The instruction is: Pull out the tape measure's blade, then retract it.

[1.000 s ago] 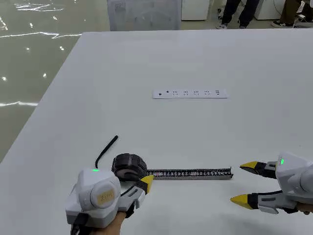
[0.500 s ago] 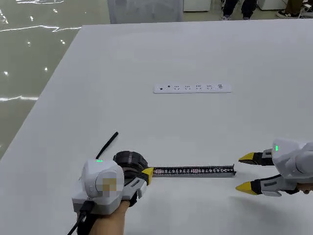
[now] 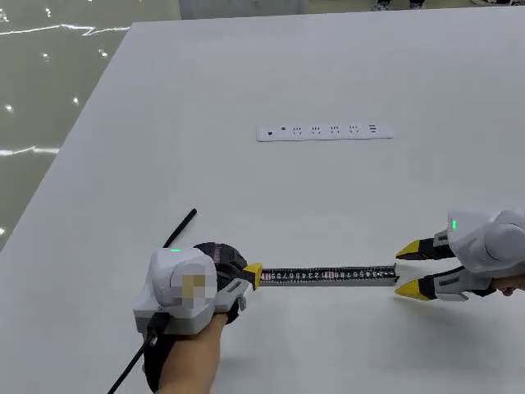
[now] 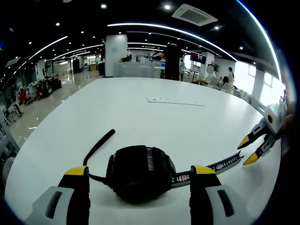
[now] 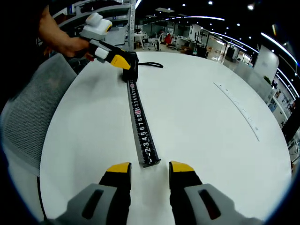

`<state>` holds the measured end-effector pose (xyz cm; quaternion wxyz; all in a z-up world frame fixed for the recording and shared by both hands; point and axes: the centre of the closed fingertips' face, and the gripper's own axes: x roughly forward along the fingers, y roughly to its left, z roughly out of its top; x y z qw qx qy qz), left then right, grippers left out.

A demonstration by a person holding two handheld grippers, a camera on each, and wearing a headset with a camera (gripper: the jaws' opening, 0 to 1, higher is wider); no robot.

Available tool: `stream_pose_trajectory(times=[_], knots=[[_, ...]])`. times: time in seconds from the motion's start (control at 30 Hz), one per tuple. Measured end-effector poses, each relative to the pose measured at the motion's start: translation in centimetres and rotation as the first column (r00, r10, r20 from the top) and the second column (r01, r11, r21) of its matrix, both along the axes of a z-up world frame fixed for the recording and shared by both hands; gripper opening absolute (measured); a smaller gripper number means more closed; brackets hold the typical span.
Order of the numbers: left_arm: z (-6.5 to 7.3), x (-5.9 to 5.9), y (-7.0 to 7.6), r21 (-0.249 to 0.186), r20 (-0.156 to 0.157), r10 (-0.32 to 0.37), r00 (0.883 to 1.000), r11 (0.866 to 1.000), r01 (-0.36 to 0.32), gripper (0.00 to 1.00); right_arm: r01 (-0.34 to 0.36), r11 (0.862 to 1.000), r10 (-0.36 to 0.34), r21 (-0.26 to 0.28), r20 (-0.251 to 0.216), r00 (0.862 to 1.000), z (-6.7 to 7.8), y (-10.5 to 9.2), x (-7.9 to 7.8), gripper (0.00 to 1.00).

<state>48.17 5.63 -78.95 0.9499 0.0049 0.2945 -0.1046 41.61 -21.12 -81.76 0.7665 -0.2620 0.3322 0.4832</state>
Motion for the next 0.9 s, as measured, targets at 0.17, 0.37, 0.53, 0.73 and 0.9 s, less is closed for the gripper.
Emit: stream_pose_trajectory(times=[0.17, 0.37, 0.53, 0.73, 0.9], knots=[[-0.5, 0.1, -0.1, -0.003, -0.015, 0.009, 1.000, 1.000, -0.009, 0.85, 0.000, 1.000, 0.000, 0.007, -0.002, 1.000, -0.5, -0.5, 0.6, 0.24], [-0.6, 0.2, -0.1, -0.007, -0.019, 0.014, 1.000, 1.000, -0.014, 0.83, -0.006, 1.000, 0.006, 0.013, -0.003, 1.000, -0.7, -0.4, 0.6, 0.20], [-0.9, 0.4, 0.0, 0.003, -0.021, 0.016, 1.000, 1.000, -0.016, 0.83, -0.016, 0.999, 0.016, 0.030, -0.006, 1.000, -1.0, 0.0, 0.7, 0.17], [-0.9, 0.5, 0.0, 0.003, -0.020, 0.017, 1.000, 1.000, -0.017, 0.82, -0.009, 0.999, 0.009, 0.039, -0.009, 1.000, -1.1, 0.1, 0.8, 0.15], [-1.2, 0.4, -0.1, 0.000, -0.027, 0.019, 0.999, 1.000, -0.019, 0.80, -0.009, 0.999, 0.009, 0.042, -0.014, 1.000, -1.1, 0.1, 0.7, 0.14]])
